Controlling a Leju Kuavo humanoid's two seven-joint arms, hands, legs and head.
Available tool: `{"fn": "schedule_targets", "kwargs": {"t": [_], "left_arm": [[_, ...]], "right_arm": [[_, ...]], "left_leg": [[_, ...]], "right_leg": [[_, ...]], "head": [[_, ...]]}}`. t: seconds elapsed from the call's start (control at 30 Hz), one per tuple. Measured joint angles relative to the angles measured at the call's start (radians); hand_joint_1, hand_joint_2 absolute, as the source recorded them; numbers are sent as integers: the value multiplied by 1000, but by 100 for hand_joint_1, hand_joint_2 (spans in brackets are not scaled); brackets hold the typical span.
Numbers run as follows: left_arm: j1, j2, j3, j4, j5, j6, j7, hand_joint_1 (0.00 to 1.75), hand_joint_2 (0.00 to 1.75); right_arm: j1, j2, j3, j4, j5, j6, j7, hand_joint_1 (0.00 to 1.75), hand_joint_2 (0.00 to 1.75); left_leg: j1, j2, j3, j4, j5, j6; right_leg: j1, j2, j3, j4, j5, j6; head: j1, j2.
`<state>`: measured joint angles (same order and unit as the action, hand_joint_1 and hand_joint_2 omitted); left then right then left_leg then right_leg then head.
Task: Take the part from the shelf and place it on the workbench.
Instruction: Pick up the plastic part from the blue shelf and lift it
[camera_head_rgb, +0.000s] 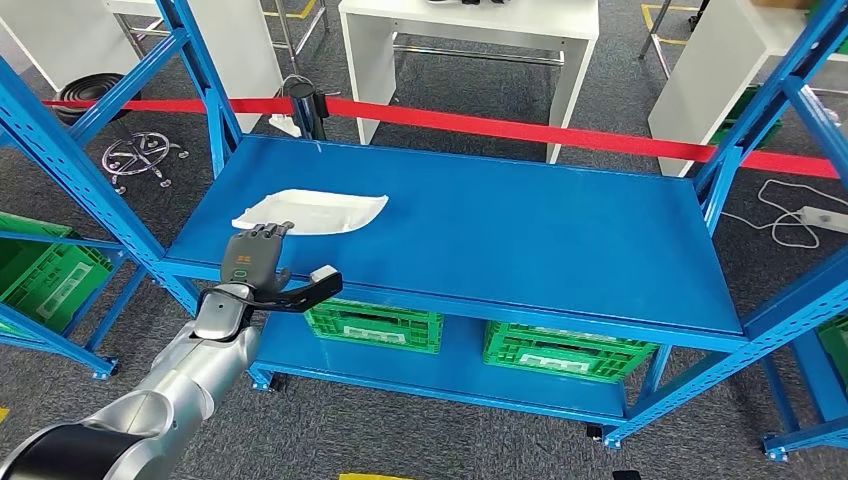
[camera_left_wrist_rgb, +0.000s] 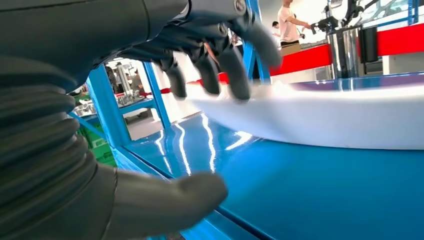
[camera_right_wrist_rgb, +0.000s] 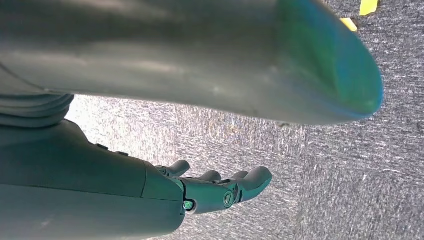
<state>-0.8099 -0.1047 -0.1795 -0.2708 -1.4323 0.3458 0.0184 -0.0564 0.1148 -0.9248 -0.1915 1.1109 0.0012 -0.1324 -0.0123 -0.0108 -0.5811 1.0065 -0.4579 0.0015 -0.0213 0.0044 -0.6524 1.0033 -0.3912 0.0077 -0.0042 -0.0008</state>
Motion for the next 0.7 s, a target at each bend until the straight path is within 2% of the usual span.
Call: {"fn": "schedule_targets", "kwargs": {"t": [0.07, 0.13, 0.23, 0.37, 0.47, 0.7], "left_arm": [[-4, 0, 15, -1, 36, -56, -80, 0, 87], [-16, 2, 36, -4, 86, -149, -186, 0, 0], [-50, 7, 61, -15, 135, -283, -311, 0, 0], [-105, 14, 66, -33, 163, -377, -412, 0, 0], [-142, 15, 66, -46, 177, -405, -461, 0, 0], [-174, 13, 64, -65, 186, -389, -489, 0, 0]], "right_arm": [[-1, 0, -3, 0, 1, 7, 1, 0, 0], [-1, 0, -6, 0, 2, 15, 4, 0, 0], [-2, -1, -13, 0, 2, 19, 16, 0, 0], [-2, -2, -23, 0, -2, 22, 31, 0, 0], [-2, -2, -34, 0, -7, 22, 35, 0, 0], [-1, -2, -48, 0, -15, 20, 24, 0, 0]], "left_leg": [[0, 0, 0, 0, 0, 0], [0, 0, 0, 0, 1, 0], [0, 0, -1, 0, 1, 0], [0, 0, 0, 0, 1, -1], [0, 0, 0, 0, 1, -1], [0, 0, 0, 0, 1, -1]], "right_leg": [[0, 0, 0, 0, 0, 0], [0, 0, 0, 0, 0, 0], [0, 0, 0, 0, 0, 0], [0, 0, 0, 0, 1, 0], [0, 0, 0, 0, 1, 0], [0, 0, -1, 0, 1, 0]], "head": [[0, 0], [0, 0], [0, 0], [0, 0], [0, 0], [0, 0]]}}
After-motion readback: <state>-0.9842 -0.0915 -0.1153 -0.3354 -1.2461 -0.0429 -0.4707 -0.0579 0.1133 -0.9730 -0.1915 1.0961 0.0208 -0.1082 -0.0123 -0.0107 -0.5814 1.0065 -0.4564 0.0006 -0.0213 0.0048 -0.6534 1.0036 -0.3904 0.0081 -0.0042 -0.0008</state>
